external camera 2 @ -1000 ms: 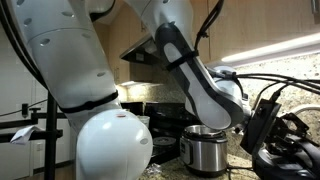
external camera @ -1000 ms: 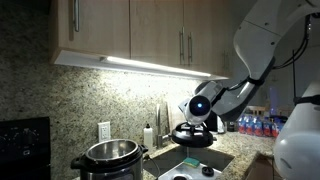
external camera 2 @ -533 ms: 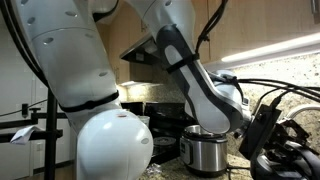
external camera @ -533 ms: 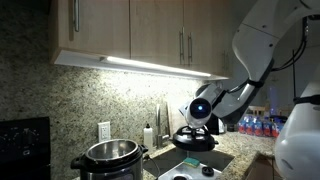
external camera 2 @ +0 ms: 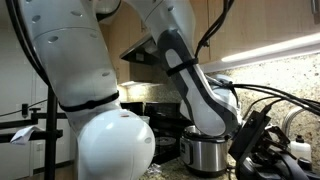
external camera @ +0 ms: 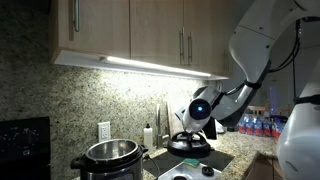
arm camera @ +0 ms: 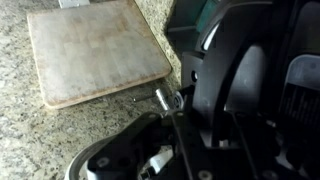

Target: Close the lid

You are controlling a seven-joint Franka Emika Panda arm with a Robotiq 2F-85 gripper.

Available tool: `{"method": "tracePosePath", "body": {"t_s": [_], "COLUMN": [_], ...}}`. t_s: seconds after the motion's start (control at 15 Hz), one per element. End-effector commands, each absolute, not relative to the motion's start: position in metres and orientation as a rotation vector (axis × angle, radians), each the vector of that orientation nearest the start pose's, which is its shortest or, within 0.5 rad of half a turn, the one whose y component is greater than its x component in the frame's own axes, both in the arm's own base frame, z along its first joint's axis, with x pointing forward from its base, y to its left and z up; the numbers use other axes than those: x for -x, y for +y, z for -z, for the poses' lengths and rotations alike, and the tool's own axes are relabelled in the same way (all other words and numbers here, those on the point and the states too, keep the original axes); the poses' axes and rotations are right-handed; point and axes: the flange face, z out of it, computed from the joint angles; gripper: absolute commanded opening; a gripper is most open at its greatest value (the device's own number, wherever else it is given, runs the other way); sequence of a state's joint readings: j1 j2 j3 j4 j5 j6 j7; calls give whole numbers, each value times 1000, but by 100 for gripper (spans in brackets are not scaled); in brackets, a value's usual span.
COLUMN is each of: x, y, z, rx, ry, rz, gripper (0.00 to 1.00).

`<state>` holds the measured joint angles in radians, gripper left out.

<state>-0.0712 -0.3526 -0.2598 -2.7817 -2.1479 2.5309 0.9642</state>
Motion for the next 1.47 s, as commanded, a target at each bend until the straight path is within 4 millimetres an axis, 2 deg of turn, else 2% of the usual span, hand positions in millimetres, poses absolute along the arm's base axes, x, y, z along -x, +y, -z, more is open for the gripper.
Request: {"method": "tracePosePath", "body": {"t_s": [0.0,0.4,0.67,1.0,1.27,1.4], "x": [-360,-368,-367,-367,-367,-366], "y": [-70,-14,12,12,-5,-21], "z": [-337,-367,-383,-389,-381,-379], "rx": [-1949,-1876,-1855,-1896,-1987,-2018], "ry": [727,824,853,833,756,706], "rz": [-598,-691,-726,-698,-679,-661], "gripper": [2,2,2,2,2,2]}}
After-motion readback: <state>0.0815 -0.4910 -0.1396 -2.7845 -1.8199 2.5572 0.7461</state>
